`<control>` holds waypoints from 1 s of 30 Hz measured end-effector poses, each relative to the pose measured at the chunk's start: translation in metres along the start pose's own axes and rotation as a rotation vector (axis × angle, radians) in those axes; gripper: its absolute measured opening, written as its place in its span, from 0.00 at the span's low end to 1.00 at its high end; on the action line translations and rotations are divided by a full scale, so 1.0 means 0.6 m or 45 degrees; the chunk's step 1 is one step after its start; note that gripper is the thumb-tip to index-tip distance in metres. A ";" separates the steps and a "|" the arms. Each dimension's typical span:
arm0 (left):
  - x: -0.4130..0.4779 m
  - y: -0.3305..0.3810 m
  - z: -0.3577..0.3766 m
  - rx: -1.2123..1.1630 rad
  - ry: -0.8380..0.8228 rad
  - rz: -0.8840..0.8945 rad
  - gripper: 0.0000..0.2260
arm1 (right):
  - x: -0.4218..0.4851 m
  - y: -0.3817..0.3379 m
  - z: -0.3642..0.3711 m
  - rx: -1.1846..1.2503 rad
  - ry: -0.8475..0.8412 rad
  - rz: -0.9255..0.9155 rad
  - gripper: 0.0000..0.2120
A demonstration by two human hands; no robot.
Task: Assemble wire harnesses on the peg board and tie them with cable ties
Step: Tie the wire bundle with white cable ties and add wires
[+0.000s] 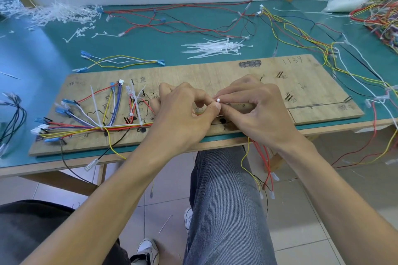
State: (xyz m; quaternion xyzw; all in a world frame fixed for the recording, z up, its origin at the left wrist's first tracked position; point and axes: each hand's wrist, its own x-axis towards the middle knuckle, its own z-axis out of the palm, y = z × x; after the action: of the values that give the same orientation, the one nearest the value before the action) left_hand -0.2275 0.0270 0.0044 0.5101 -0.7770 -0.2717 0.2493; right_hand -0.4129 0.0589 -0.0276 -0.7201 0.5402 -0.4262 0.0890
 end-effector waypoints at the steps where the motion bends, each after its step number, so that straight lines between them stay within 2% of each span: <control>1: 0.000 0.001 0.000 -0.001 0.000 -0.007 0.09 | 0.000 -0.001 0.001 -0.007 0.001 -0.012 0.04; 10: 0.003 0.002 -0.005 -0.038 0.000 -0.076 0.10 | -0.005 -0.004 -0.002 -0.050 -0.064 -0.054 0.04; 15: 0.019 0.005 -0.022 -0.107 -0.028 -0.045 0.06 | -0.004 -0.003 -0.001 -0.029 -0.037 -0.053 0.04; 19: 0.032 0.010 -0.026 -0.091 -0.074 0.036 0.07 | -0.004 0.000 0.000 -0.028 -0.042 -0.059 0.03; 24: 0.055 0.016 -0.026 -0.029 -0.205 -0.001 0.11 | -0.002 -0.002 0.001 -0.036 -0.031 -0.073 0.02; 30: 0.063 0.008 -0.016 -0.038 -0.179 -0.008 0.09 | 0.000 -0.002 -0.001 -0.039 -0.088 -0.063 0.08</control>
State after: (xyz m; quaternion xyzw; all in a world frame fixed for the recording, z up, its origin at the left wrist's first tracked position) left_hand -0.2377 -0.0082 0.0190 0.4884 -0.7870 -0.3191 0.2007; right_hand -0.4124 0.0596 -0.0265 -0.7487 0.5254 -0.3950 0.0860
